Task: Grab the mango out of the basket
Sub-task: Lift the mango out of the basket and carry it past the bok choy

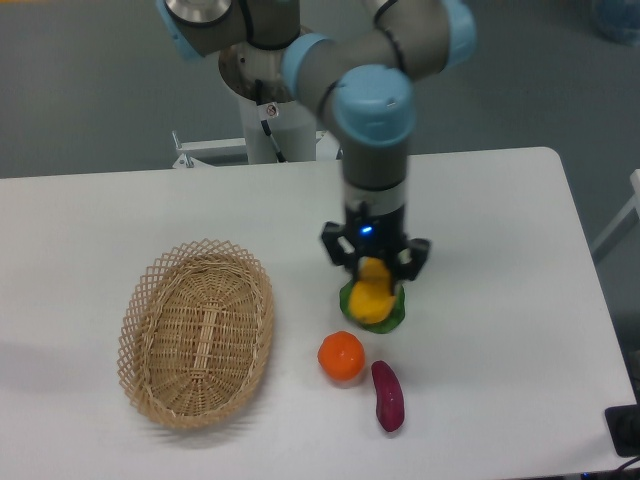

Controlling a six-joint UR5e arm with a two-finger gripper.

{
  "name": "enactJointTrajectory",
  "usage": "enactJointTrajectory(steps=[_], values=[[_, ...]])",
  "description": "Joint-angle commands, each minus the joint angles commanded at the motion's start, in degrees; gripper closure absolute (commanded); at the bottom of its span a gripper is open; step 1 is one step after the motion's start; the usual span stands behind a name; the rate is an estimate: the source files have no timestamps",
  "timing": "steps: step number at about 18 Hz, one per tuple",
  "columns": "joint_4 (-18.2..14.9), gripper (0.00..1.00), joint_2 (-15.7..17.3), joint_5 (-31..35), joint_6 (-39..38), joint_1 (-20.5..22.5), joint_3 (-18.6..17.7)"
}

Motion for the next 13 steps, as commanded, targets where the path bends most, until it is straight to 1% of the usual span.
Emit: enactJointTrajectory(steps=[4, 6, 8, 13], values=[[0.1, 0.61, -0.3, -0.4, 7.3, 5.2, 0.3], [0.1, 0.61, -0.4, -1.4, 10.6, 6.8, 0.4], [0.0, 0.61, -0.4, -2.0, 11.3, 7.9, 0.5], [0.1, 0.61, -1.1, -1.8, 12.9, 8.4, 0.7]])
